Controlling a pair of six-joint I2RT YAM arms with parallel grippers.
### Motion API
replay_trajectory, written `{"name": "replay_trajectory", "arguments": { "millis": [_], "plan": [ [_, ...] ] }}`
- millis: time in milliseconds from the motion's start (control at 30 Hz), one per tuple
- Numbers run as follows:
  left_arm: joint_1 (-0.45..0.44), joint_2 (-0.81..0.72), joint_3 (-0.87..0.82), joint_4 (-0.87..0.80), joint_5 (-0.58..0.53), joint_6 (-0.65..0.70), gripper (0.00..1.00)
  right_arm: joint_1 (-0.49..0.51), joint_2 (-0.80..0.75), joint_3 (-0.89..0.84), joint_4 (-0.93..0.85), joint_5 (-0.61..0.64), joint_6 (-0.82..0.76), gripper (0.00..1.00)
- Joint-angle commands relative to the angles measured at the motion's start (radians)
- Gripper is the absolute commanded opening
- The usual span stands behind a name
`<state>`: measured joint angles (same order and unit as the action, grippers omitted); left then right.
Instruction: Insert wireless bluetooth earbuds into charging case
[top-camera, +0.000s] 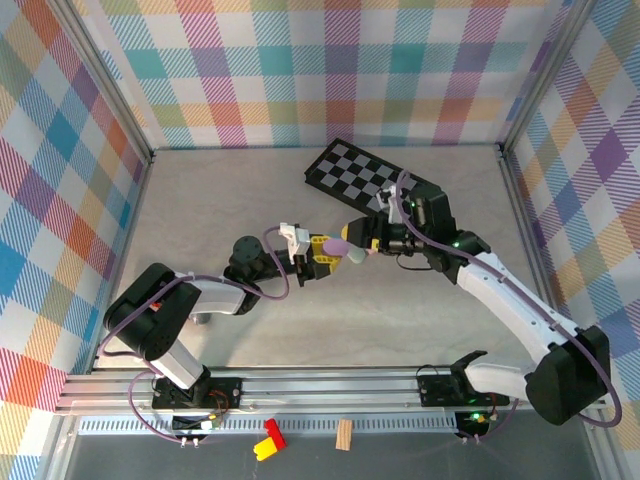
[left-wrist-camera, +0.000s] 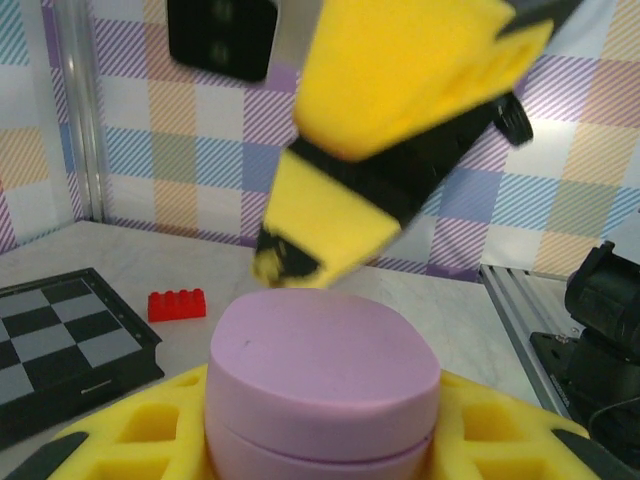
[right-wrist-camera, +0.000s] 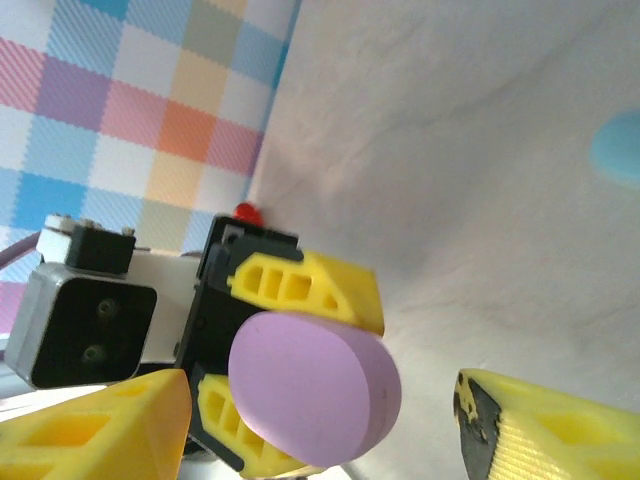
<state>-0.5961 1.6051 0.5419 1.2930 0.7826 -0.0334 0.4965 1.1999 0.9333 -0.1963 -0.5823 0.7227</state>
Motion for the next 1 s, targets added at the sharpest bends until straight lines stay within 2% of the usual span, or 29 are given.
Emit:
{"name": "replay_trajectory", "arguments": {
  "millis": [0,233,400,633,733,800,967],
  "plan": [
    [-0.014,-0.025,0.037,0.049,-0.023,0.018,0.3,-0.006,0.008,-0.063,0.242,-0.206,0.237,0.7],
    [-0.028,-0.007,0.064,0.051,-0.033,0.02,0.31,-0.009,0.05,-0.145,0.494,-0.275,0.419,0.63],
    [-0.039,-0.012,0.057,0.051,-0.023,0.019,0.31,-0.031,0.049,-0.169,0.523,-0.241,0.446,0.52],
    [-0.041,-0.03,0.049,0.051,-0.017,0.002,0.31,-0.047,0.053,-0.206,0.563,-0.218,0.48,0.32],
    [-0.041,-0.027,0.053,0.051,-0.009,0.002,0.31,-0.047,0.046,-0.211,0.565,-0.211,0.471,0.27],
    [-0.04,-0.027,0.053,0.051,0.009,0.001,0.34,-0.05,0.039,-0.21,0.531,-0.194,0.45,0.26],
    [-0.039,-0.034,0.047,0.051,0.03,0.01,0.51,-0.069,0.016,-0.228,0.475,-0.14,0.408,0.22]
  ]
}}
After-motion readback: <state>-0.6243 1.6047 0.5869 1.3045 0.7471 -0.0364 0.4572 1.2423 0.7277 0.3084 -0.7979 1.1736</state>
